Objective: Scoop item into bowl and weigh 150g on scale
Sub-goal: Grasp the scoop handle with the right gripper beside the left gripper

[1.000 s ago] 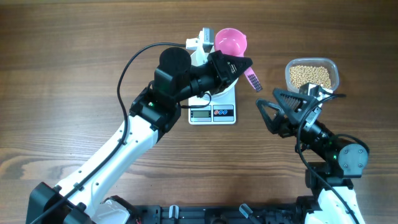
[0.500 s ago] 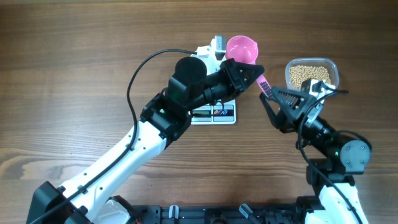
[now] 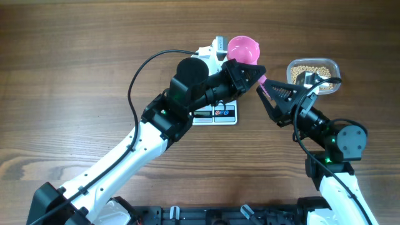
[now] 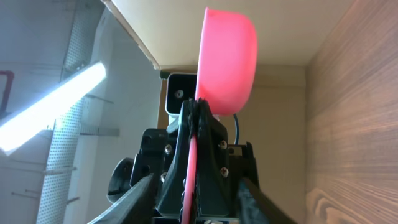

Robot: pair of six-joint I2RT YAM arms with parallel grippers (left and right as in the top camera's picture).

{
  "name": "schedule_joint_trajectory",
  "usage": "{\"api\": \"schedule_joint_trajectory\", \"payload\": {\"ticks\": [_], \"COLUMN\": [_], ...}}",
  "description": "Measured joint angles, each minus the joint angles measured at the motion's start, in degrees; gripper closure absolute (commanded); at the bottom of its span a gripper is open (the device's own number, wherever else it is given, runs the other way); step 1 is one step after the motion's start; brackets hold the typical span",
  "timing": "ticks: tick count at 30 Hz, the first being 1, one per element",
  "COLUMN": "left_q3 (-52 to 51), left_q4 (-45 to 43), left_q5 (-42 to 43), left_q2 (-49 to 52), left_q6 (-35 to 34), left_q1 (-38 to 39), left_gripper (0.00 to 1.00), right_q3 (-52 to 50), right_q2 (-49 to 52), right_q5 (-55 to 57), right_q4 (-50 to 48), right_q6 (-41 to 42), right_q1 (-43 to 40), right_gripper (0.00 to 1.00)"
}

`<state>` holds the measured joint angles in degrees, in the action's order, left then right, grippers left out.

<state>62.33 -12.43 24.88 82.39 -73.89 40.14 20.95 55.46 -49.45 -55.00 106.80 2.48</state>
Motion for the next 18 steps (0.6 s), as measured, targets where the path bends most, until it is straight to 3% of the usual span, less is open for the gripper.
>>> {"api": "schedule_joint_trajectory", "payload": {"ticks": [18], "left_q3": [0.00], "left_q4": [0.02], "left_q5": [-1.49], "left_q2": [0.00], "left_q6": [-0.02], "left_q1": [0.00], "left_gripper": [0.96], "right_q3": [0.02], "right_q2": [0.00], "right_q5": [0.63], "right_q4": [0.00], "right_q6": [0.22], "right_q1": [0.02], "right_gripper": [0.71]}}
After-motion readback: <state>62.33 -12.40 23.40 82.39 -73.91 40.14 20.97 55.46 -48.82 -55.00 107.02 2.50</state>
